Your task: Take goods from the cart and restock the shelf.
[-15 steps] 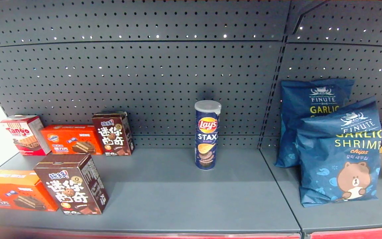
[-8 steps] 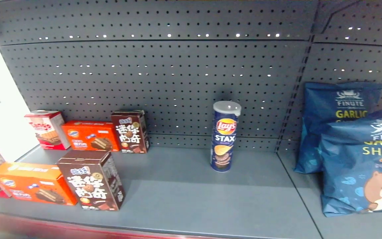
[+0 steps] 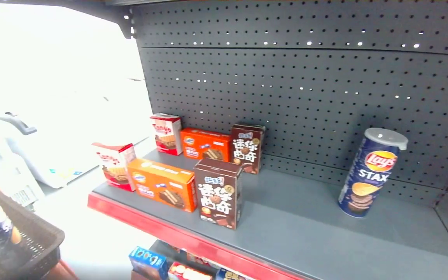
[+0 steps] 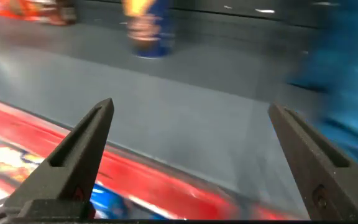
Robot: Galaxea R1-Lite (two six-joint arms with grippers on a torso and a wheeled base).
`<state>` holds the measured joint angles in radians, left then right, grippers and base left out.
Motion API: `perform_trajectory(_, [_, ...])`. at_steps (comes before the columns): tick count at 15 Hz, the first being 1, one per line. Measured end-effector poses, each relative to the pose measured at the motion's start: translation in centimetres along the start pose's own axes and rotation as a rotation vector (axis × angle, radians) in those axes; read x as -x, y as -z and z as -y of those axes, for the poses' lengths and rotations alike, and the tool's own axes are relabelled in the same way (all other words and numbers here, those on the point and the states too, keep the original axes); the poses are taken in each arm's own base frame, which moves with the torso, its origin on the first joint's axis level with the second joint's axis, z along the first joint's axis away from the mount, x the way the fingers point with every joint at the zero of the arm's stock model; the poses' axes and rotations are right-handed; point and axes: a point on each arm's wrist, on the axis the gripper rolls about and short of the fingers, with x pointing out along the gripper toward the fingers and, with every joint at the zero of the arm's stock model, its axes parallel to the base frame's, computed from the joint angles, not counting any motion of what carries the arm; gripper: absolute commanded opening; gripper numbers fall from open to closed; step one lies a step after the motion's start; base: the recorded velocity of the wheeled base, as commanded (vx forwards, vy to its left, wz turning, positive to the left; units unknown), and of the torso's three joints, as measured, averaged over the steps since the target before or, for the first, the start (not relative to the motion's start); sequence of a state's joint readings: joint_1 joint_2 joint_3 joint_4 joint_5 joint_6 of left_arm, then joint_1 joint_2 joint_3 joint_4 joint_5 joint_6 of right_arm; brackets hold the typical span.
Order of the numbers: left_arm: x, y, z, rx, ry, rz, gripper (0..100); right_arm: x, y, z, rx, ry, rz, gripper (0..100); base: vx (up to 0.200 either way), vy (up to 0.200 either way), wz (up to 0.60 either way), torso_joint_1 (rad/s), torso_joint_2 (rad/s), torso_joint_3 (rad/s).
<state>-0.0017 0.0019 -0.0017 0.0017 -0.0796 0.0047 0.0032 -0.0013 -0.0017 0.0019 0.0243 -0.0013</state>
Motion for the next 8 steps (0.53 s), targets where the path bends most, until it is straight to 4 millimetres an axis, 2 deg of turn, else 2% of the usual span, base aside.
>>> perform_trajectory(7, [0.0,-0.01,0.0,-0.001,0.0,0.001,100,0.0,0.0,0.0,0.001,0.0,0.0,100,0.0,0.0,0.6,0.001,0.0,0.003])
perform_trajectory(8, [0.0,-0.01,0.0,0.0,-0.001,0.001,100,0.0,-0.01,0.0,0.001,0.0,0.001,100,0.0,0.0,0.0,0.0,0.0,0.0])
